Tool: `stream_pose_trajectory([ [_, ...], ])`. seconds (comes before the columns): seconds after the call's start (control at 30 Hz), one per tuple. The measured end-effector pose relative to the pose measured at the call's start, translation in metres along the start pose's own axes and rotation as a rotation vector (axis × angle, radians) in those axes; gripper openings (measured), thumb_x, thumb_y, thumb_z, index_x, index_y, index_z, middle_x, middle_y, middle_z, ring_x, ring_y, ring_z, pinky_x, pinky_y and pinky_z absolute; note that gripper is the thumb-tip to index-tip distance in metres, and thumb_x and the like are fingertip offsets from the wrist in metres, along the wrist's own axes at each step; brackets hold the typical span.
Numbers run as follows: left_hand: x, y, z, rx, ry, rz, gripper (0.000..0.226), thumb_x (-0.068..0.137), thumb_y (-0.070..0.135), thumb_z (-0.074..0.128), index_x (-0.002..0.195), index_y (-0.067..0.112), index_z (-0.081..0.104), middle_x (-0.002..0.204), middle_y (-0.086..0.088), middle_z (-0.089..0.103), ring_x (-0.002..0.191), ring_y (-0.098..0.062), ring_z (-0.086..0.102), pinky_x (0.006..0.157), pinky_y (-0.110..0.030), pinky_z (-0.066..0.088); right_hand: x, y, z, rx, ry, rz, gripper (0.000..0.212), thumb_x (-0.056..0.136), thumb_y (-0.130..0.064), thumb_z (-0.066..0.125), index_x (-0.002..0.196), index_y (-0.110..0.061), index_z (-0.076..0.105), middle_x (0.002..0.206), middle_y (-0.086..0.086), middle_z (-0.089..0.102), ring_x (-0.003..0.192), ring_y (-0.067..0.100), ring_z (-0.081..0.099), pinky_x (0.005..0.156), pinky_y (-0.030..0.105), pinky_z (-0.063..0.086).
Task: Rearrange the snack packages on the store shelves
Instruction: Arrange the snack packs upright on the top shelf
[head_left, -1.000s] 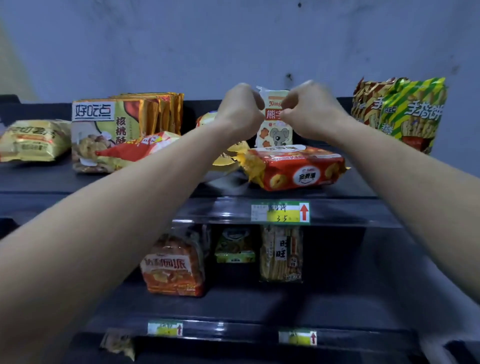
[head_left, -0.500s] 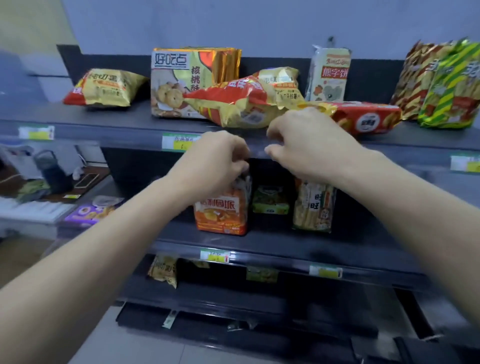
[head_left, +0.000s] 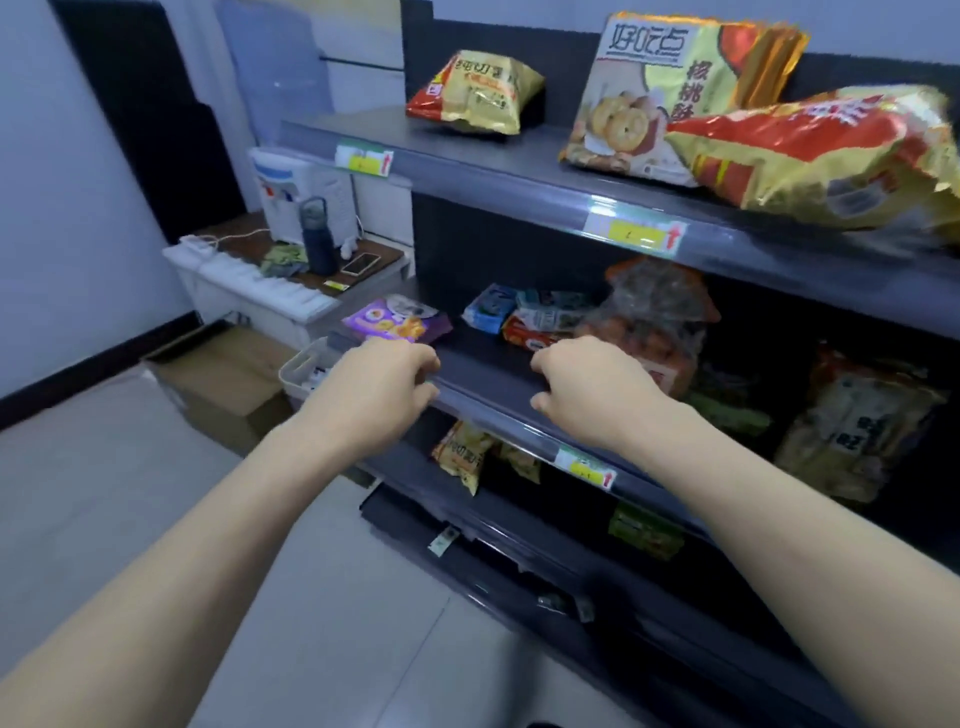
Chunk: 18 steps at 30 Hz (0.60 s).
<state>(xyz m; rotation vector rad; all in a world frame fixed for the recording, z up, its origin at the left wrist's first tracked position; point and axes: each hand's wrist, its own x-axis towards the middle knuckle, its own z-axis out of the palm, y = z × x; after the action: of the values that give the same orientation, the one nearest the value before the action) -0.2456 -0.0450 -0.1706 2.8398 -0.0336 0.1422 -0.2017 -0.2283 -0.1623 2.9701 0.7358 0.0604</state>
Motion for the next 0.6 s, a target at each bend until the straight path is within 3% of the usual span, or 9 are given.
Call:
stream_pose_trajectory([
  [0.27,0.02,-0.05,0.004,-0.011,0.015,-0.157,0.028,0.09,0.024,0.058,0.116,0.019,0.064,0.112,-0.003,0.068,0.105,-0.022,0.061,0.089,-0.032,0.047,0.065,-0.025,0.021,0.086,-0.028,-0.096,0.038,0.093,-0.033,0.054,0.124,-0.011,0.055,0.121,0.011,0.06,0.111,0.032,0.056,0.086,0.039,0.05],
  [0.6,0.125,-0.073,0.02,-0.007,0.01,-0.163,0.028,0.092,0.019,0.054,0.119,0.016,0.062,0.112,-0.003,0.068,0.101,-0.019,0.062,0.087,-0.032,0.051,0.17,-0.002,0.044,0.173,-0.058,-0.088,0.035,0.095,-0.03,0.052,0.124,-0.01,0.054,0.12,0.012,0.06,0.11,0.032,0.056,0.081,0.035,0.047],
])
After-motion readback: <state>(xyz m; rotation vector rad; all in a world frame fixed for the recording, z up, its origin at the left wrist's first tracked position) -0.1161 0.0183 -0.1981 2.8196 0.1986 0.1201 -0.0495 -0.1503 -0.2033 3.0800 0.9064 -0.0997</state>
